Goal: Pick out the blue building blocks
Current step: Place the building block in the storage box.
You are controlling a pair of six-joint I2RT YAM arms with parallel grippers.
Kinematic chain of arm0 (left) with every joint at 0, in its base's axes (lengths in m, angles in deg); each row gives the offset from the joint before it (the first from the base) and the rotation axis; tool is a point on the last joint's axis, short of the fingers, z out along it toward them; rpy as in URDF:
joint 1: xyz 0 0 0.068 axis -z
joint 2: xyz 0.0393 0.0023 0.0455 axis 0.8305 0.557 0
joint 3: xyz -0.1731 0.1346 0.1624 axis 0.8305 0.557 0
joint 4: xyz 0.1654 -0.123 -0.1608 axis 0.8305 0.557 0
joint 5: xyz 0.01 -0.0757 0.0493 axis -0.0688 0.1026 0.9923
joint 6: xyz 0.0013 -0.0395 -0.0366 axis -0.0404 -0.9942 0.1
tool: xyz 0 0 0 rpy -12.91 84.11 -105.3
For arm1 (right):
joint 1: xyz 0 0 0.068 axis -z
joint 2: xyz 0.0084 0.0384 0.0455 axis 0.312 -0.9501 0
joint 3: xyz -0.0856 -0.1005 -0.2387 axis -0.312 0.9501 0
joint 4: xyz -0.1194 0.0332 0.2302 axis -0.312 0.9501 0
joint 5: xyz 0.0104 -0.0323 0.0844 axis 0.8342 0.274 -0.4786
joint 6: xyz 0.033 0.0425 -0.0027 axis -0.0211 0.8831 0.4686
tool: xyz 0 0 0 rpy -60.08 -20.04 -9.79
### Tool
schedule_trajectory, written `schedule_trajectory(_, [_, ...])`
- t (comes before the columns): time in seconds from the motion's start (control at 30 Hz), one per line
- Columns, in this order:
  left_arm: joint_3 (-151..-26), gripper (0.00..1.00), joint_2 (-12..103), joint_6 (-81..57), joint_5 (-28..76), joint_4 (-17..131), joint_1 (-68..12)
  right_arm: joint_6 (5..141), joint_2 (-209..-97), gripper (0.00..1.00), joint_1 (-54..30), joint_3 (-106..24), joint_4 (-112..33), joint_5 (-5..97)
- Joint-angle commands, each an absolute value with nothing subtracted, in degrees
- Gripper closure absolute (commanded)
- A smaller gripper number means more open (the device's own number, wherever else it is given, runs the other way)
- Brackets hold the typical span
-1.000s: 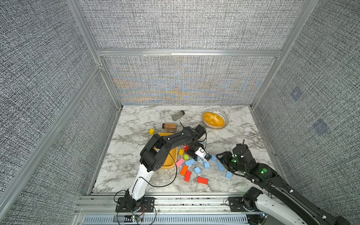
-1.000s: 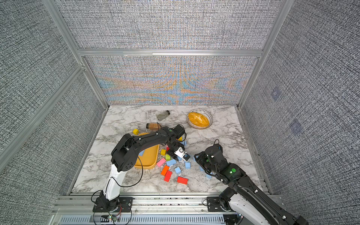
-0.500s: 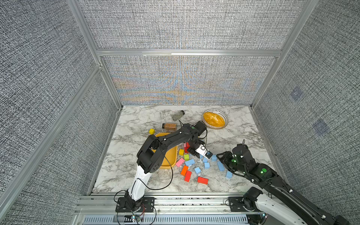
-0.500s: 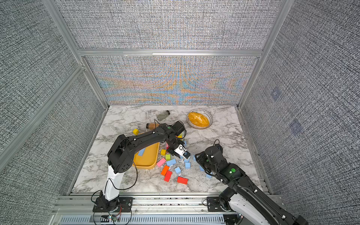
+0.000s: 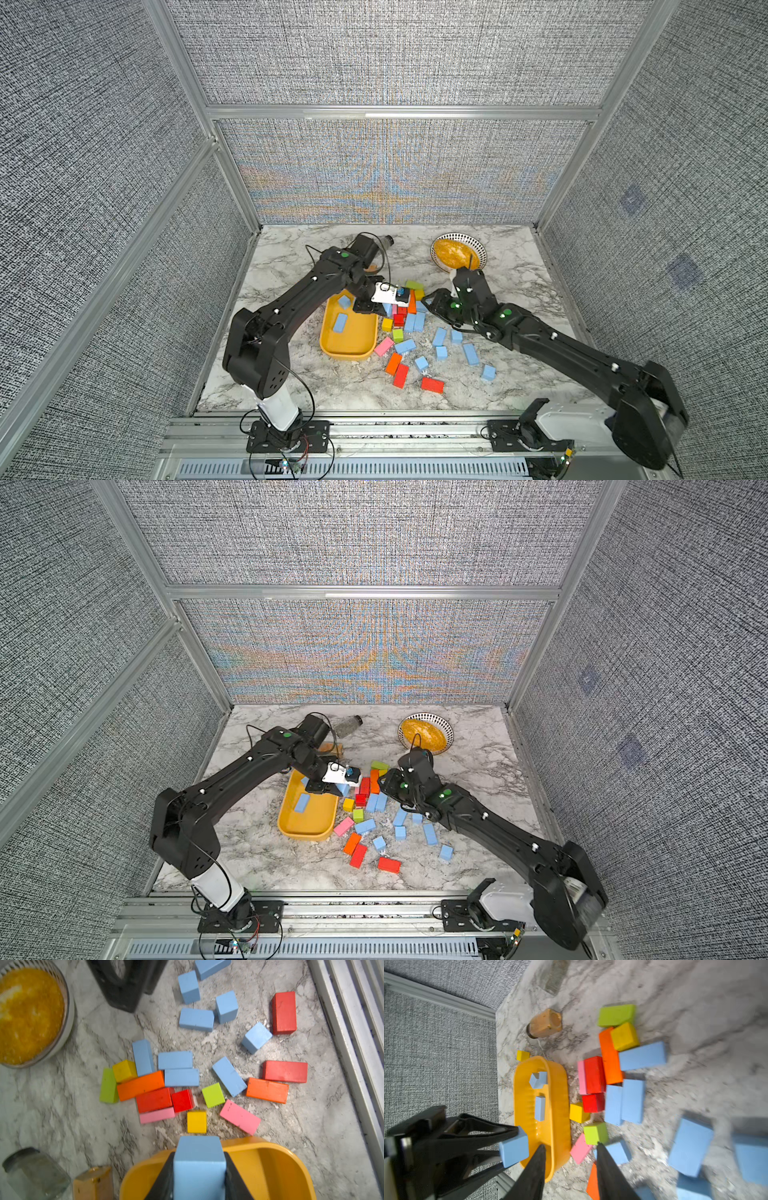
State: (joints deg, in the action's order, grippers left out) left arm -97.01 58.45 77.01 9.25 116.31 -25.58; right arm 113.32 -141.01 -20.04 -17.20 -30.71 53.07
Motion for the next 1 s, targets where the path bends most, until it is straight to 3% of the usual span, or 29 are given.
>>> schedule_trajectory(0.0, [-93.8,0.80,57.1,75.9,10.8,115.2,-28.5,107.4,-146.6,0.58,-20.1,-21.5,-34.9,48.9])
schedule_trajectory(0.23, [-86.7,0.78,58.4,75.9,14.3,108.6,-31.8,104.7,-155.0,0.58,-20.5,-28.6,-34.8,45.3])
schedule_trajectory(0.63, [-85.7,0.74,63.7,77.2,17.6,105.2,-36.5,105.8,-158.3,0.58,-21.7,-29.2,-38.1,45.4])
schedule_trajectory(0.73, [-85.7,0.64,63.6,77.0,18.8,103.6,-37.7,106.1,-158.5,0.58,-22.2,-29.1,-38.3,45.9])
schedule_trajectory(0.87, [-86.8,0.37,63.2,75.3,19.5,102.1,-38.6,106.0,-158.5,0.58,-22.4,-29.7,-37.1,46.9])
schedule_trajectory(0.97, [-87.8,0.28,61.6,73.6,18.5,102.6,-38.7,106.1,-157.3,0.58,-22.2,-29.7,-36.3,47.9])
